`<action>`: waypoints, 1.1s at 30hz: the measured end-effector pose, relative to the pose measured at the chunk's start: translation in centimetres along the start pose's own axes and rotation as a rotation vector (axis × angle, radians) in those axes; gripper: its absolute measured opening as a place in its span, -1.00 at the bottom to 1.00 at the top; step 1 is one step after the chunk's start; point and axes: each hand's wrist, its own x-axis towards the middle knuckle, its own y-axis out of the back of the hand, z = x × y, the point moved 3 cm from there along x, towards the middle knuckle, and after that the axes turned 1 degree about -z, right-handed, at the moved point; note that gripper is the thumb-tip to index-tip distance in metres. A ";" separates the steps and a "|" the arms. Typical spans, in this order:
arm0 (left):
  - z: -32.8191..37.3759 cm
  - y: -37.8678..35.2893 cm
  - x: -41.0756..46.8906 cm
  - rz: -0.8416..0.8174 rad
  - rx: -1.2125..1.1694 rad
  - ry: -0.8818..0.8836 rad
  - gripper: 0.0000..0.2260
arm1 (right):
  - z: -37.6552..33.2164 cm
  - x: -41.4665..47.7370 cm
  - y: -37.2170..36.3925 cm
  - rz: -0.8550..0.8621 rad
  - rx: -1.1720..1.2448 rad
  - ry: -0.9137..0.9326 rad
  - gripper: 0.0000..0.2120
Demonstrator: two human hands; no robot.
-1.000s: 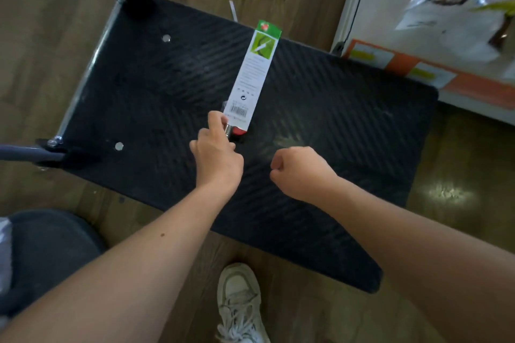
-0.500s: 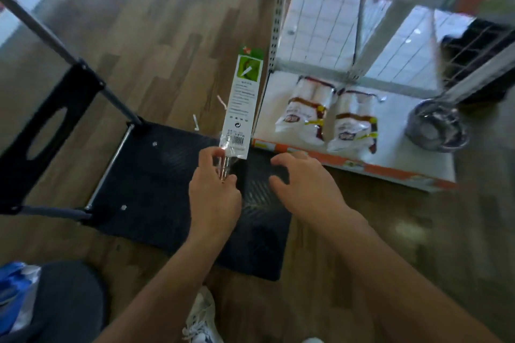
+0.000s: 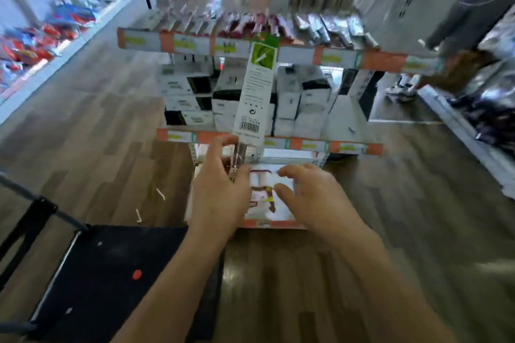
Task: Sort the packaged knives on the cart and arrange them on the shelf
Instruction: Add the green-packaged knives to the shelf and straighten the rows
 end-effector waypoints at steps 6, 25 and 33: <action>7.1 -4.9 1.0 -0.075 -0.054 -0.059 -0.69 | 3.3 -0.9 7.5 0.116 0.040 -0.088 -0.65; 13.3 -21.4 16.5 -0.293 -0.129 -0.074 -0.69 | 12.9 15.8 19.8 0.239 -0.001 -0.113 -0.67; 15.2 -28.4 23.0 -0.255 -0.125 0.024 -0.77 | 18.3 24.7 25.3 0.236 -0.007 -0.049 -0.70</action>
